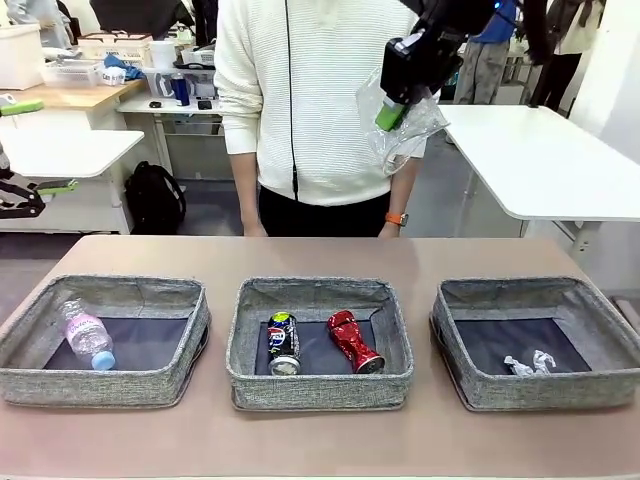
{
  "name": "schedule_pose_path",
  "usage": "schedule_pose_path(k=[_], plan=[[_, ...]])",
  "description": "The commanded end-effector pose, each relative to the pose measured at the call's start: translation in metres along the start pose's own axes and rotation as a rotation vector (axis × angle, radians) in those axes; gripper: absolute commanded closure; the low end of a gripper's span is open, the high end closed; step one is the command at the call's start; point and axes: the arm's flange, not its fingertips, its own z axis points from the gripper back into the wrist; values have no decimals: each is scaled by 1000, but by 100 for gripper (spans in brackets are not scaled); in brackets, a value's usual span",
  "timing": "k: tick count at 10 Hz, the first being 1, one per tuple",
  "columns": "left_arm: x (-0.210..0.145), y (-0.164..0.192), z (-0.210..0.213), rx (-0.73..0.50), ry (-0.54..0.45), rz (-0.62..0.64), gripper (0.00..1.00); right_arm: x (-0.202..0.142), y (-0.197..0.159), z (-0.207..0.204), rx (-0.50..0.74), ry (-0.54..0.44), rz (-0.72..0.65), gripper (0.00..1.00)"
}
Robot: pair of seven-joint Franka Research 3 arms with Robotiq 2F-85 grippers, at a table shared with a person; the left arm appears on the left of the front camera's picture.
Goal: Sort the waste into the appropriate baskets.
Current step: Pick up the waste item pointed out by the person.
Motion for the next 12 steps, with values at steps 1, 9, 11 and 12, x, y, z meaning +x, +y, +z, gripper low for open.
schedule_pose_path(k=[1,9,11,12], plan=[[0,-4,-1,-11,-5,5,0,10,11,3,-16,29,-56,85],[0,-4,-1,-11,-5,5,0,97,141,44,10,292,-720,85],[0,-4,-1,-11,-5,5,0,103,140,39,2,323,-760,85],[0,-4,-1,-11,-5,5,0,103,139,40,6,320,-766,85]])
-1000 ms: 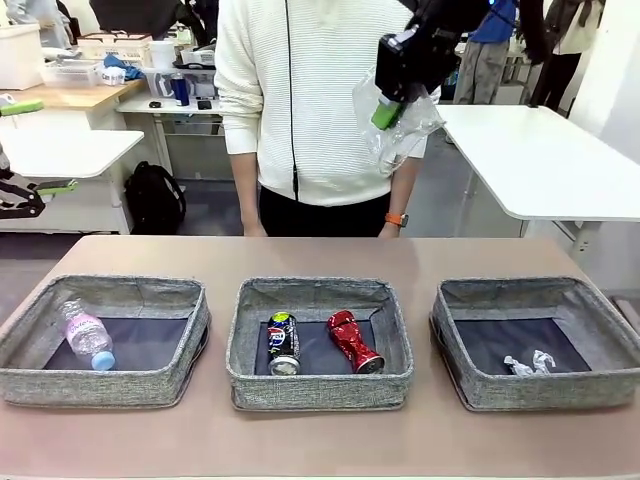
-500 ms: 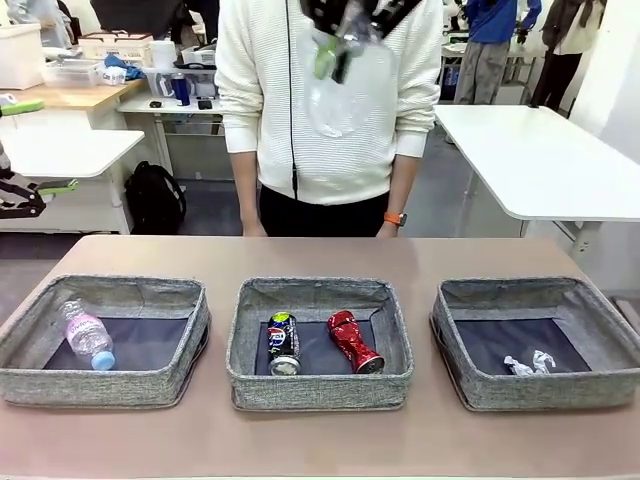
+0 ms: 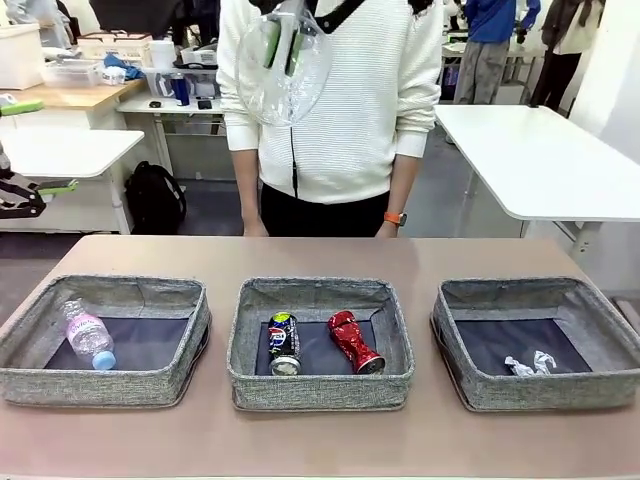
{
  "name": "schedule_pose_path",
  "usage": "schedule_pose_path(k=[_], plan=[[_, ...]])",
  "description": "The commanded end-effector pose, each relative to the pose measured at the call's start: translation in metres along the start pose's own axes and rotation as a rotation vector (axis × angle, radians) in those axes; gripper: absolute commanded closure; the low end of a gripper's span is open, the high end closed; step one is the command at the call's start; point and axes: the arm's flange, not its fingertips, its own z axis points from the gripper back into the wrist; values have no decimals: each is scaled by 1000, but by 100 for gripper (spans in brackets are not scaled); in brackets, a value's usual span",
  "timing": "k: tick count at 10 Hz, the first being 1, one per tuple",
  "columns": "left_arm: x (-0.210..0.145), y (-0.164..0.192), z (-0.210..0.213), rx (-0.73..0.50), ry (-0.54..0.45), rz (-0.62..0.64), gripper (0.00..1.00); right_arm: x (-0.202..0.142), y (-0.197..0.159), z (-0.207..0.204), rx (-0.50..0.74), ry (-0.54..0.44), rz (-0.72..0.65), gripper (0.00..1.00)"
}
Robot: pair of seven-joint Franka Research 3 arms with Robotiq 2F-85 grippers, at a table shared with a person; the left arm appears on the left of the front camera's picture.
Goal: Sort the waste into the appropriate baskets.
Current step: Pick up the waste item pointed out by the person.
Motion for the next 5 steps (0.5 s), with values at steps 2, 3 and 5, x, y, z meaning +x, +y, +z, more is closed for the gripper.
schedule_pose_path(k=[2,3,5], plan=[[0,-4,-1,-11,-5,4,0,0,0,0,0,0,0,85],[0,-4,-1,-11,-5,4,0,0,0,0,0,0,0,85],[0,-4,-1,-11,-5,4,0,0,0,0,0,0,0,85]])
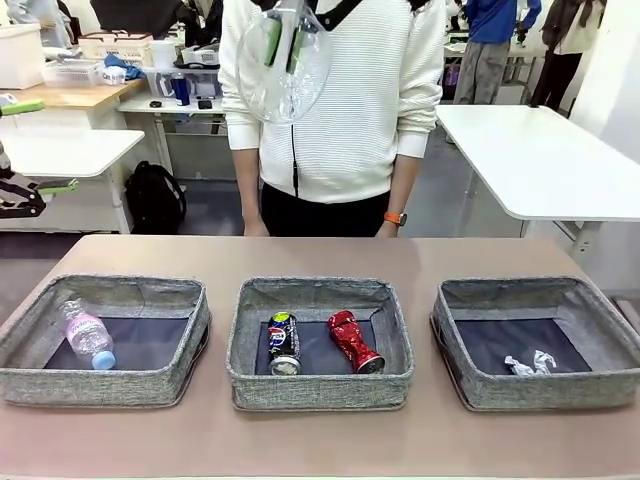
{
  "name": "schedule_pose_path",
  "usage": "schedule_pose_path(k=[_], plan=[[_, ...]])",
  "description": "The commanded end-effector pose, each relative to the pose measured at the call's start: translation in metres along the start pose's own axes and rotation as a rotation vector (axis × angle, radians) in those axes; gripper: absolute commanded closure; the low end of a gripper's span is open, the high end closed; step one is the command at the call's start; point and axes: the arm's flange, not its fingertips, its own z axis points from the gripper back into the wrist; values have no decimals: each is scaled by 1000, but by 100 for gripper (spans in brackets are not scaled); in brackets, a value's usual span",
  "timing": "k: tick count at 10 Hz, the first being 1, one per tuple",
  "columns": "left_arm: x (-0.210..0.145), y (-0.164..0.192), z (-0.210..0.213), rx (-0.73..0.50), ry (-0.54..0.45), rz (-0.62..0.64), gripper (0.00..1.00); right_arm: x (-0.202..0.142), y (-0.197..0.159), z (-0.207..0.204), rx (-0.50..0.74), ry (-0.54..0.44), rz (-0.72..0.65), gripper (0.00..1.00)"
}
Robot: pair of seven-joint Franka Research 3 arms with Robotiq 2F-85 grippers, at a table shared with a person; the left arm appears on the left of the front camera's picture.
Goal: Sort the waste into the appropriate baskets.
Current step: Pick up the waste item pointed out by the person.
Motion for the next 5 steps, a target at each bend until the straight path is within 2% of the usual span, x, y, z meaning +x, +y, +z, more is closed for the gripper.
schedule_pose_path(k=[1,5], plan=[[0,-4,-1,-11,-5,4,0,-1,-1,-1,15,-4,9,85],[0,-4,-1,-11,-5,4,0,-1,-1,-1,15,-4,9,85]])
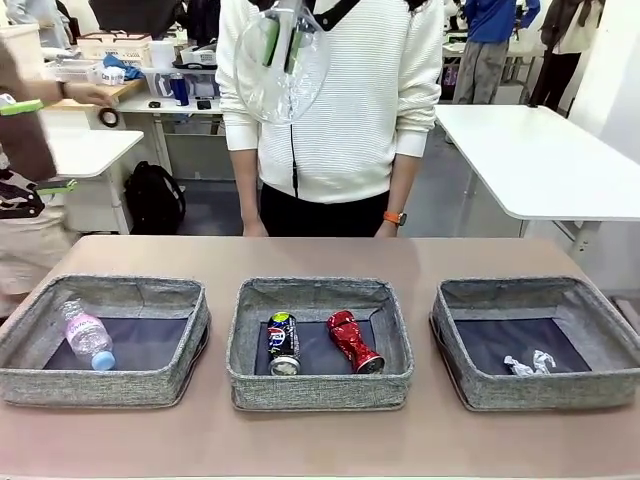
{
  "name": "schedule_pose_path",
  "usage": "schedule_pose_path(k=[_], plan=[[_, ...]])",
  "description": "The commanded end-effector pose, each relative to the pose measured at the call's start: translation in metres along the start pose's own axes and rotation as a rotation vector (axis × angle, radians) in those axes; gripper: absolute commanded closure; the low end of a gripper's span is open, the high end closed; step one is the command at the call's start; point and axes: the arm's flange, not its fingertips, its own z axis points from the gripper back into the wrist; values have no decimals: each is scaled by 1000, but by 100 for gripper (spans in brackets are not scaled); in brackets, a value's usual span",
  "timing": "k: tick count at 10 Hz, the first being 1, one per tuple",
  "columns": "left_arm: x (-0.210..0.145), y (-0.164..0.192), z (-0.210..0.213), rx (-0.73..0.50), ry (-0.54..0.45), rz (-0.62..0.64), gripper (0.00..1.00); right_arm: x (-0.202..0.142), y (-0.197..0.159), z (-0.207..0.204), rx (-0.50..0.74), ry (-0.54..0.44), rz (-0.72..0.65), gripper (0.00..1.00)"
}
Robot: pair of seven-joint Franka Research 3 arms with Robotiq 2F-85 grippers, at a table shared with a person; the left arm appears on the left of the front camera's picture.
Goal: Sort the waste into the appropriate baskets.
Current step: Pick up the waste item pointed out by the person, then place the picked waste into the Fabric basket indicated by the person.
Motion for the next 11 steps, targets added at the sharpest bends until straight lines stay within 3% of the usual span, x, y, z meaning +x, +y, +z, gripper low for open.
schedule_pose_path(k=[1,11], plan=[[0,-4,-1,-11,-5,4,0,-1,-1,-1,15,-4,9,85],[0,-4,-1,-11,-5,4,0,-1,-1,-1,15,-4,9,85]])
